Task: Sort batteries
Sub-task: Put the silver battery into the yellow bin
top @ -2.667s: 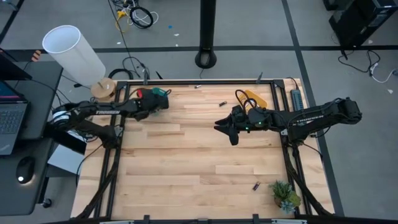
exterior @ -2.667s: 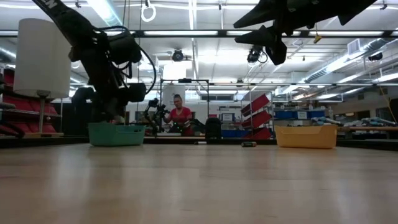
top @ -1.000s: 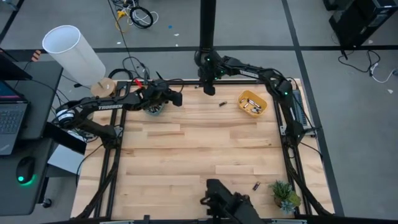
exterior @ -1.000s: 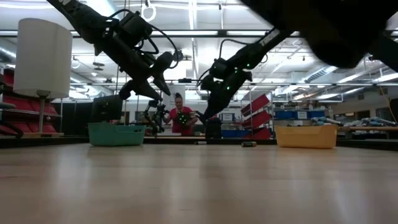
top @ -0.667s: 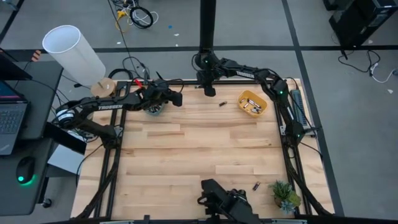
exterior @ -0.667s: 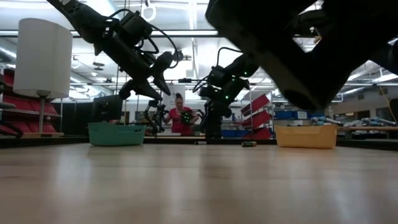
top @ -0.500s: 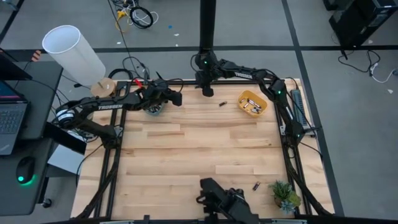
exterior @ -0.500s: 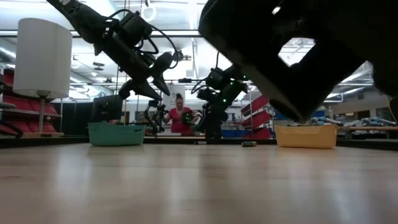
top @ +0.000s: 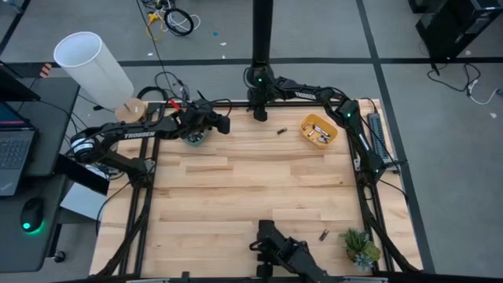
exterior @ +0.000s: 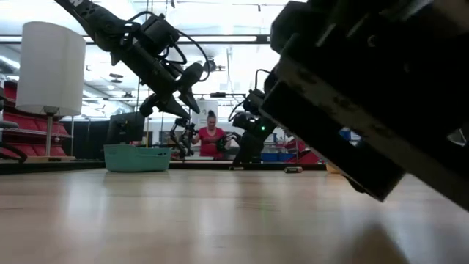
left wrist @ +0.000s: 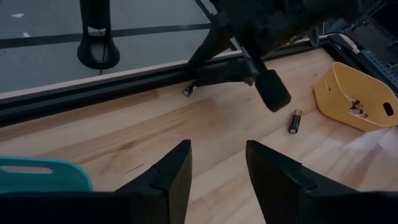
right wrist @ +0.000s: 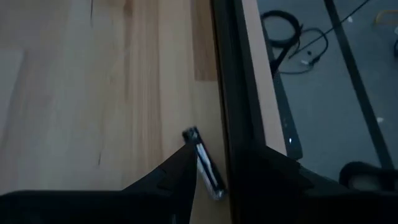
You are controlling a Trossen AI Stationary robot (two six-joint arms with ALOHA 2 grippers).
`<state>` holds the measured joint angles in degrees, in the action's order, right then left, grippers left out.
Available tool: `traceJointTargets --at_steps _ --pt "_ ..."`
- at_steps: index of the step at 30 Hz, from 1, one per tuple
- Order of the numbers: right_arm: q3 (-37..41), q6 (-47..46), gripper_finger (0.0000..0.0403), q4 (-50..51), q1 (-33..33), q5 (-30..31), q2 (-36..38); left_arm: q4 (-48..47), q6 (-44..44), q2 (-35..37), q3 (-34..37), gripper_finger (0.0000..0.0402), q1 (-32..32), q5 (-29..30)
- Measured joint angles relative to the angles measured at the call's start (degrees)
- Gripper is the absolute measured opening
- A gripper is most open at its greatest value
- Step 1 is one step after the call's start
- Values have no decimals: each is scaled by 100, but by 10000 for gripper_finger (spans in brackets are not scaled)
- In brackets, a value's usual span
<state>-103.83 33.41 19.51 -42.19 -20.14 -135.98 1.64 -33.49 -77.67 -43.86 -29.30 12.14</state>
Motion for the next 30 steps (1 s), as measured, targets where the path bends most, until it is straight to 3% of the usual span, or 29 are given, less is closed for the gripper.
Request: traceJointTargets --at_steps 16,21,30 --pt "-143 -277 150 854 -70 162 24 23 -14 0 0 163 -2 -4" --pt "-552 125 150 1152 103 557 33 19 -15 0 0 163 -2 -4" --pt "-1370 48 150 1285 157 -113 61 20 -16 0 0 163 -2 -9"
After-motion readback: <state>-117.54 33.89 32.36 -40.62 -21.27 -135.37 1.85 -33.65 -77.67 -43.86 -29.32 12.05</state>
